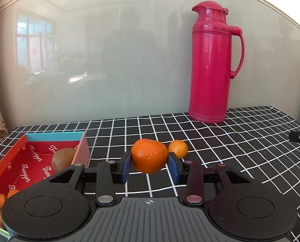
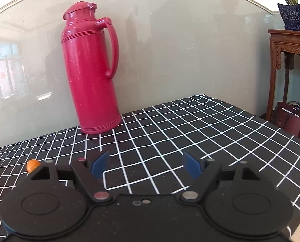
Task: Organize fruits
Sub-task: 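Carry the mandarin with the left gripper into the red box and release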
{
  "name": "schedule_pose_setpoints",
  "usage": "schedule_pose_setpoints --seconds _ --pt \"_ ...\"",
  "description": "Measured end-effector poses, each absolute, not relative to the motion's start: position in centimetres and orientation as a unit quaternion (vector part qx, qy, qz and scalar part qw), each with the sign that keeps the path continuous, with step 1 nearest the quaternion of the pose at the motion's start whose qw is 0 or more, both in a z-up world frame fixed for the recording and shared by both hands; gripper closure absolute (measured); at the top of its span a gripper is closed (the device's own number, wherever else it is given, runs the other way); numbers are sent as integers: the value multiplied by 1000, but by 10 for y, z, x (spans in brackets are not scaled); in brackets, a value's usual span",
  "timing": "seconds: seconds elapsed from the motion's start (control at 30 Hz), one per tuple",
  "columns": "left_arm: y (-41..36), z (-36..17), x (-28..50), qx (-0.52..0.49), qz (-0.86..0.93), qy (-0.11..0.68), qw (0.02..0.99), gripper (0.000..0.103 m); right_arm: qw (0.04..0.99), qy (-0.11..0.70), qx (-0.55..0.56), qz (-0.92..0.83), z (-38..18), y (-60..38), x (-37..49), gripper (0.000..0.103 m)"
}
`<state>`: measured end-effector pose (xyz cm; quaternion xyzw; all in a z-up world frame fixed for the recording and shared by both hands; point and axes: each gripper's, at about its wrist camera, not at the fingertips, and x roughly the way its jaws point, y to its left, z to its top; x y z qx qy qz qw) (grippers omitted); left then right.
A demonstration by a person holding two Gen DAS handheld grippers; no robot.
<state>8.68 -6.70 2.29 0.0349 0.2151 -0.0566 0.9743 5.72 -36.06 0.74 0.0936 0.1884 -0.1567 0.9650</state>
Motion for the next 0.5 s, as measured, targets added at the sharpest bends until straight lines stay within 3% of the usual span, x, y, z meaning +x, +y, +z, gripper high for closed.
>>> schedule_pose_setpoints --seconds 0.5 --pt "-8 26 81 29 -4 209 977 63 971 187 86 -121 15 -317 70 23"
